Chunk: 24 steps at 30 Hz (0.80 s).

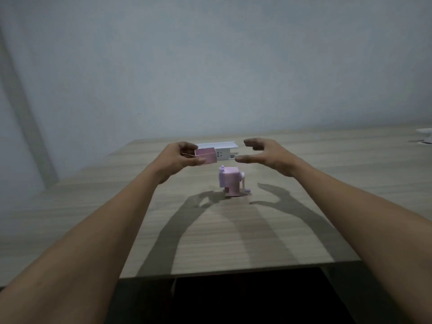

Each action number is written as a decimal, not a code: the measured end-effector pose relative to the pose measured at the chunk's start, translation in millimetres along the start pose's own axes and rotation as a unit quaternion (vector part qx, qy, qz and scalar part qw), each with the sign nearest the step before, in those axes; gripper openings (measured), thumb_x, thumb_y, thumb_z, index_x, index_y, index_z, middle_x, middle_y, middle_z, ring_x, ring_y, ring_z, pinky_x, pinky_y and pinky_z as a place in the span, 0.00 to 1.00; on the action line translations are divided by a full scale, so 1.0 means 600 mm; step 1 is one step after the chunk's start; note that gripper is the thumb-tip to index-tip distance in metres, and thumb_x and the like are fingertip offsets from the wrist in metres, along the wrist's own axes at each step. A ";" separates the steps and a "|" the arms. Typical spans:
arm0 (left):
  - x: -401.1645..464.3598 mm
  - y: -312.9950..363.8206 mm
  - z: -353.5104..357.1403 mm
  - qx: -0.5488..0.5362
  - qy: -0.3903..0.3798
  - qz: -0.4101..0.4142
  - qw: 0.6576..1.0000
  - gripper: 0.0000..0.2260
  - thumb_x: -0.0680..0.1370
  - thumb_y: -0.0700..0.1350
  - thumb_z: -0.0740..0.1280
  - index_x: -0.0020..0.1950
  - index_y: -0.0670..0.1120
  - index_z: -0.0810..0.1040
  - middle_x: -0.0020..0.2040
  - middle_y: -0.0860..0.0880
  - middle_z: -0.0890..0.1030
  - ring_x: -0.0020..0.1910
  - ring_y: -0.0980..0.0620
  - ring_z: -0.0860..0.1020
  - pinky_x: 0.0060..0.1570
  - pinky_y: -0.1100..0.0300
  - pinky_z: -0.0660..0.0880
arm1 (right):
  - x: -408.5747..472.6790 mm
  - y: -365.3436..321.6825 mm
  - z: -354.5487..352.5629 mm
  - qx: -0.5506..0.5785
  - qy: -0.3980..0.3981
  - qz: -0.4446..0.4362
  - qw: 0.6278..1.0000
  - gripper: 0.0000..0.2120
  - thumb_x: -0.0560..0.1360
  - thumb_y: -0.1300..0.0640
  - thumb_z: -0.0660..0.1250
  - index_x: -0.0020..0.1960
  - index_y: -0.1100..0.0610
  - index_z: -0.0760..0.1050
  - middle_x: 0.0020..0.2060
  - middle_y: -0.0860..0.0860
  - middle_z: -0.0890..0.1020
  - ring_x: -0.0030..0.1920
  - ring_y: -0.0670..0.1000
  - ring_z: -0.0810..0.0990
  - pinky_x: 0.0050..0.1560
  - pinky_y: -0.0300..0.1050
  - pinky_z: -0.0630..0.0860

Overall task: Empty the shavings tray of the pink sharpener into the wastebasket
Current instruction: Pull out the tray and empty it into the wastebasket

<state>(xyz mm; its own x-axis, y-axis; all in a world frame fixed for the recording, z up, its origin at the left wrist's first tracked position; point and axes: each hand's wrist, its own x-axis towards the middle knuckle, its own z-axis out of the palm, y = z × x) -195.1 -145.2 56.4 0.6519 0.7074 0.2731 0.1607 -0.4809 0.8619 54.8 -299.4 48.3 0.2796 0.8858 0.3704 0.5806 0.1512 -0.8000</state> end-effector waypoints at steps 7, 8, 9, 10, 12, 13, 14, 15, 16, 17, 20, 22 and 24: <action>0.009 0.107 0.093 0.004 -0.078 0.058 0.995 0.26 0.72 0.41 0.78 0.69 0.40 0.76 0.58 0.45 0.84 0.53 0.52 0.82 0.50 0.65 0.79 | -0.046 -0.047 -0.067 0.004 -0.006 0.009 1.000 0.32 0.66 0.49 0.82 0.67 0.59 0.80 0.59 0.51 0.86 0.62 0.50 0.83 0.70 0.51 0.75; 0.011 0.118 0.106 0.003 -0.092 0.067 0.994 0.27 0.72 0.41 0.78 0.69 0.39 0.76 0.58 0.44 0.84 0.54 0.51 0.83 0.50 0.66 0.79 | -0.056 -0.046 -0.077 0.008 -0.003 0.007 1.000 0.29 0.66 0.49 0.82 0.65 0.58 0.82 0.57 0.51 0.87 0.61 0.51 0.83 0.69 0.52 0.75; 0.012 0.131 0.129 0.001 -0.112 0.076 0.991 0.27 0.72 0.41 0.78 0.69 0.39 0.76 0.58 0.44 0.84 0.55 0.50 0.83 0.51 0.66 0.80 | -0.074 -0.043 -0.093 0.012 0.006 0.006 1.000 0.28 0.66 0.49 0.82 0.63 0.57 0.83 0.56 0.51 0.87 0.62 0.52 0.83 0.69 0.54 0.75; 0.012 0.141 0.147 0.002 -0.124 0.082 0.989 0.27 0.72 0.42 0.78 0.69 0.40 0.76 0.58 0.45 0.84 0.55 0.50 0.83 0.53 0.64 0.80 | -0.088 -0.042 -0.107 0.012 0.012 0.005 1.000 0.27 0.66 0.48 0.81 0.62 0.57 0.84 0.56 0.51 0.87 0.62 0.53 0.83 0.69 0.55 0.75; 0.011 0.155 0.171 -0.003 -0.137 0.090 0.987 0.27 0.72 0.43 0.78 0.69 0.41 0.77 0.57 0.47 0.84 0.54 0.54 0.83 0.55 0.62 0.79 | -0.107 -0.040 -0.131 0.002 0.026 0.011 1.000 0.25 0.67 0.49 0.81 0.62 0.56 0.84 0.56 0.52 0.87 0.63 0.55 0.82 0.68 0.56 0.74; 0.011 0.165 0.190 -0.006 -0.149 0.094 0.984 0.26 0.72 0.44 0.78 0.69 0.41 0.77 0.57 0.48 0.84 0.52 0.56 0.83 0.52 0.65 0.79 | -0.123 -0.036 -0.147 -0.001 0.035 0.018 0.999 0.23 0.68 0.49 0.80 0.62 0.55 0.84 0.56 0.52 0.87 0.63 0.54 0.82 0.66 0.54 0.75; 0.011 0.173 0.210 -0.008 -0.164 0.098 0.982 0.25 0.73 0.43 0.77 0.69 0.41 0.77 0.57 0.47 0.84 0.51 0.58 0.82 0.46 0.70 0.78 | -0.141 -0.033 -0.163 -0.001 0.044 0.028 0.999 0.22 0.69 0.50 0.80 0.62 0.55 0.84 0.56 0.52 0.87 0.62 0.52 0.83 0.64 0.52 0.76; 0.010 0.182 0.232 -0.013 -0.174 0.103 0.979 0.25 0.73 0.43 0.77 0.69 0.41 0.76 0.57 0.46 0.84 0.50 0.58 0.82 0.41 0.74 0.76 | -0.157 -0.028 -0.181 -0.002 0.053 0.037 0.998 0.21 0.70 0.51 0.79 0.61 0.54 0.84 0.56 0.51 0.87 0.59 0.50 0.83 0.61 0.49 0.76; 0.011 0.189 0.254 -0.021 -0.183 0.107 0.977 0.26 0.73 0.43 0.77 0.69 0.41 0.76 0.58 0.46 0.84 0.50 0.58 0.83 0.40 0.75 0.76 | -0.173 -0.024 -0.200 -0.005 0.061 0.044 0.997 0.20 0.70 0.51 0.79 0.61 0.54 0.85 0.57 0.51 0.87 0.57 0.48 0.83 0.59 0.47 0.75; 0.011 0.198 0.276 -0.032 -0.193 0.109 0.975 0.27 0.73 0.43 0.77 0.70 0.40 0.75 0.58 0.45 0.84 0.51 0.57 0.83 0.41 0.74 0.76 | -0.189 -0.022 -0.218 -0.009 0.068 0.050 0.996 0.20 0.70 0.52 0.79 0.60 0.54 0.85 0.57 0.51 0.87 0.57 0.47 0.82 0.59 0.46 0.74; 0.011 0.222 0.338 -0.053 -0.228 0.122 0.965 0.25 0.74 0.42 0.76 0.69 0.40 0.75 0.56 0.47 0.84 0.51 0.57 0.82 0.43 0.74 0.77 | -0.237 -0.016 -0.267 -0.019 0.099 0.066 0.993 0.19 0.70 0.52 0.79 0.60 0.53 0.85 0.56 0.52 0.87 0.56 0.46 0.82 0.59 0.47 0.74; 0.007 0.239 0.383 -0.063 -0.256 0.134 0.955 0.23 0.74 0.43 0.76 0.67 0.39 0.77 0.58 0.44 0.84 0.54 0.53 0.83 0.47 0.71 0.78 | -0.276 -0.012 -0.299 -0.026 0.122 0.076 0.989 0.19 0.70 0.53 0.79 0.59 0.53 0.85 0.55 0.51 0.87 0.57 0.47 0.82 0.61 0.49 0.74; 0.003 0.253 0.427 -0.074 -0.284 0.145 0.945 0.22 0.74 0.45 0.77 0.66 0.41 0.79 0.59 0.44 0.85 0.58 0.50 0.83 0.55 0.66 0.78 | -0.317 -0.010 -0.327 -0.039 0.137 0.090 0.986 0.18 0.70 0.52 0.79 0.59 0.52 0.85 0.55 0.49 0.88 0.58 0.47 0.83 0.63 0.49 0.74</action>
<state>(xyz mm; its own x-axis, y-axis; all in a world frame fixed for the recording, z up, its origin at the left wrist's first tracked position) 20.4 -349.9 78.4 0.9517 0.1449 0.2707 -0.1644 -0.5042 0.8478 148.0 -554.5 75.3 0.5725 0.7424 0.3480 0.5569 -0.0406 -0.8296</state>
